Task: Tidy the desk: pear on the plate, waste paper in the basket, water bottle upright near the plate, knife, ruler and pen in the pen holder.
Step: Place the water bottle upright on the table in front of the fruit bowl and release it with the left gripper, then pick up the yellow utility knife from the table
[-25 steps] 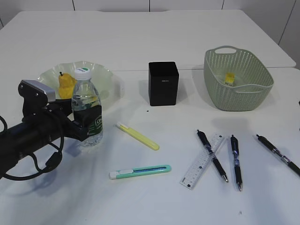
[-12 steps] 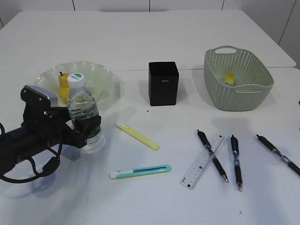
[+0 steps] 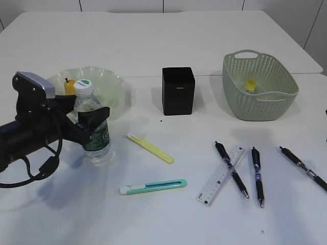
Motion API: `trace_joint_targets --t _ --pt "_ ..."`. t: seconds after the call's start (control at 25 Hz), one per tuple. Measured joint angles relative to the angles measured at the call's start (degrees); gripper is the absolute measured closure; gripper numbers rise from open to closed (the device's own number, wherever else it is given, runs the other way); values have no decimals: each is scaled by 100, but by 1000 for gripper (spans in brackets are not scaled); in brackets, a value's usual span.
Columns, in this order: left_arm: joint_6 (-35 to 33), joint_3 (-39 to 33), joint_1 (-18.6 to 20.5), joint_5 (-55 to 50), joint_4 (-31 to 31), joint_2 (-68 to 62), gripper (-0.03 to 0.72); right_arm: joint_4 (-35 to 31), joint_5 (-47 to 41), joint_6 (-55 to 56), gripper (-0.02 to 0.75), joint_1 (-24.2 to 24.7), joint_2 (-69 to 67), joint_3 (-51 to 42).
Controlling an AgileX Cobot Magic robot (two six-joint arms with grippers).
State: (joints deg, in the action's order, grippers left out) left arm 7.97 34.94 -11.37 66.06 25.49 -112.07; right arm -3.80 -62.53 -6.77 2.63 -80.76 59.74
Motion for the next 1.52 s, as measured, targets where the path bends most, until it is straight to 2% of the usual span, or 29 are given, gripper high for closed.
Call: trace_joint_targets --t 0.36,0.6,0.72,0.92,1.08,1.36,1.52 --pt "0 -11 0 -12 65 1010 127 0 0 0 360 0 0 0" --pt "0 -20 60 -175 -553 1565 127 0 51 0 360 0 0 0" --pt "111 -44 255 -642 -741 1794 127 0 88 0 360 0 0 0" --pt "779 -52 795 -1241 -1372 2050 127 0 110 0 360 0 0 0" --pt "930 -52 1150 -2035 -1643 2297 127 0 124 0 360 0 0 0" --pt "955 -52 1199 -3759 -1665 2865 129 0 137 0 360 0 0 0" --pt "968 -52 1199 -4867 -1665 3200 161 0 141 0 360 0 0 0"
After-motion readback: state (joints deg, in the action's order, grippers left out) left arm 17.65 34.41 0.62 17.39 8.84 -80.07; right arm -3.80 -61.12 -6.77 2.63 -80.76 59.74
